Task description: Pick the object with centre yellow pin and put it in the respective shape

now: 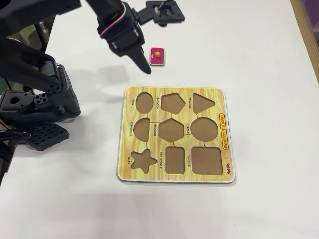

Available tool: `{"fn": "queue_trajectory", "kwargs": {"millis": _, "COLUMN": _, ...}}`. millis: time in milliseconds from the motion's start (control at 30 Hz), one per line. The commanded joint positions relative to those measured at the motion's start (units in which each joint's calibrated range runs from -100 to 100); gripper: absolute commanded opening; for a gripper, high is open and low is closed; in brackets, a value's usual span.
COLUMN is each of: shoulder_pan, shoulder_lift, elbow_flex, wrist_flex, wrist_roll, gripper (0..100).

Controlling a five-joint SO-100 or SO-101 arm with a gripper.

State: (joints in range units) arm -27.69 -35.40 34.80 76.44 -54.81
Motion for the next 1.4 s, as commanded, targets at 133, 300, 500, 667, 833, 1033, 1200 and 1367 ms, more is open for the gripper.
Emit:
{"fn": "queue_trajectory", "kwargs": {"millis": 133, "shoulder_pan": -11.47, "shoulder_lift": 4.93, "elbow_flex": -9.62, "wrist_flex": 0.14, "wrist_roll": 0.05, "gripper": 21}}
{"fn": "queue_trajectory", "kwargs": {"millis": 300, "shoulder_pan": -17.13, "shoulder_lift": 10.96, "elbow_flex": -15.56, "wrist_flex": 0.14, "wrist_roll": 0.42, "gripper": 21}}
{"fn": "queue_trajectory", "kwargs": {"millis": 500, "shoulder_pan": -22.41, "shoulder_lift": 19.91, "elbow_flex": -22.3, "wrist_flex": 0.14, "wrist_roll": 0.42, "gripper": 21}}
{"fn": "queue_trajectory", "kwargs": {"millis": 667, "shoulder_pan": -25.53, "shoulder_lift": 27.7, "elbow_flex": -28.15, "wrist_flex": 0.14, "wrist_roll": 0.42, "gripper": 21}}
{"fn": "queue_trajectory", "kwargs": {"millis": 833, "shoulder_pan": -26.12, "shoulder_lift": 34.39, "elbow_flex": -33.36, "wrist_flex": 0.14, "wrist_roll": 0.42, "gripper": 21}}
{"fn": "queue_trajectory", "kwargs": {"millis": 1033, "shoulder_pan": -25.92, "shoulder_lift": 39.5, "elbow_flex": -37.68, "wrist_flex": 0.14, "wrist_roll": 0.47, "gripper": 21}}
{"fn": "queue_trajectory", "kwargs": {"millis": 1200, "shoulder_pan": -25.92, "shoulder_lift": 43.51, "elbow_flex": -38.85, "wrist_flex": 0.23, "wrist_roll": 0.47, "gripper": 21}}
{"fn": "queue_trajectory", "kwargs": {"millis": 1367, "shoulder_pan": -25.24, "shoulder_lift": 46.94, "elbow_flex": -38.67, "wrist_flex": 0.14, "wrist_roll": 0.47, "gripper": 21}}
